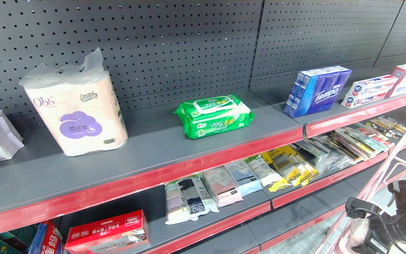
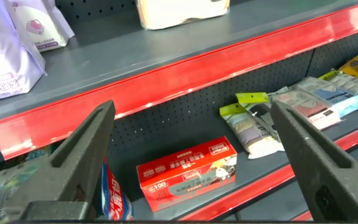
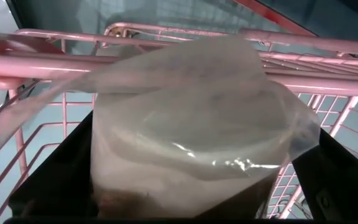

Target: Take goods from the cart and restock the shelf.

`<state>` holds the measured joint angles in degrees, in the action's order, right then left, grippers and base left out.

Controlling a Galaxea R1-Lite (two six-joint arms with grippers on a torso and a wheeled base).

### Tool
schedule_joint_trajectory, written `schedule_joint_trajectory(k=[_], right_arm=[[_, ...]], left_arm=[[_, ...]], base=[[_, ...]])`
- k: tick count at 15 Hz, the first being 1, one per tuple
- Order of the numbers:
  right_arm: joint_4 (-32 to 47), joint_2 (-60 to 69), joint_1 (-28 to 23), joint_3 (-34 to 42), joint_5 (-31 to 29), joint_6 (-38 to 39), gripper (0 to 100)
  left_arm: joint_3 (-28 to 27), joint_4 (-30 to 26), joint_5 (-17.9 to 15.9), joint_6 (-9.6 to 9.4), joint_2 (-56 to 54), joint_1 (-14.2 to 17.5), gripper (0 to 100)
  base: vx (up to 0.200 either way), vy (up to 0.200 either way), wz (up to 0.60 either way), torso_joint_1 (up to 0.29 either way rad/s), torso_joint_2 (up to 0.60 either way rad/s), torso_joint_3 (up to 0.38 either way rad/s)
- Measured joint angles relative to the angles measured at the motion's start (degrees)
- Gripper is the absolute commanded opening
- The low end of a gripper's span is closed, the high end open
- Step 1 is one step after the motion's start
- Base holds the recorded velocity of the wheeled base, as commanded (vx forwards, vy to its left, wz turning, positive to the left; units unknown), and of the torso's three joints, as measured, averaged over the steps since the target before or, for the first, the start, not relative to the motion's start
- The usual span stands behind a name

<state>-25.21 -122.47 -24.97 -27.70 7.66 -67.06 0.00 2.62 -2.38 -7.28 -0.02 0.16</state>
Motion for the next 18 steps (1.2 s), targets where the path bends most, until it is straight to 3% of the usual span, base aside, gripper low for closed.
schedule_joint_trajectory(k=[2,3,11,18], right_arm=[[0.0,-0.4,-0.4,-0.1,0.1,-0.1,100],[0.1,-0.5,-0.6,-0.1,0.1,-0.1,0],[0.1,0.2,-1.7,1.2,0.0,-0.5,0],[7.6,11.1,-9.1,3.0,-1.7,0.3,0]], left_arm=[[0.0,0.0,0.0,0.0,0.0,0.0,100],[0.0,0.0,0.0,0.0,0.0,0.0,100],[0.0,0.0,0.0,0.0,0.0,0.0,100],[0.0,0.0,0.0,-0.02,0.0,0.0,100]], base=[[0.0,0.0,0.0,0.0,0.0,0.0],[0.0,0.0,0.0,0.0,0.0,0.0],[0.0,0.0,0.0,0.0,0.0,0.0],[0.0,0.0,0.0,0.0,0.0,0.0]])
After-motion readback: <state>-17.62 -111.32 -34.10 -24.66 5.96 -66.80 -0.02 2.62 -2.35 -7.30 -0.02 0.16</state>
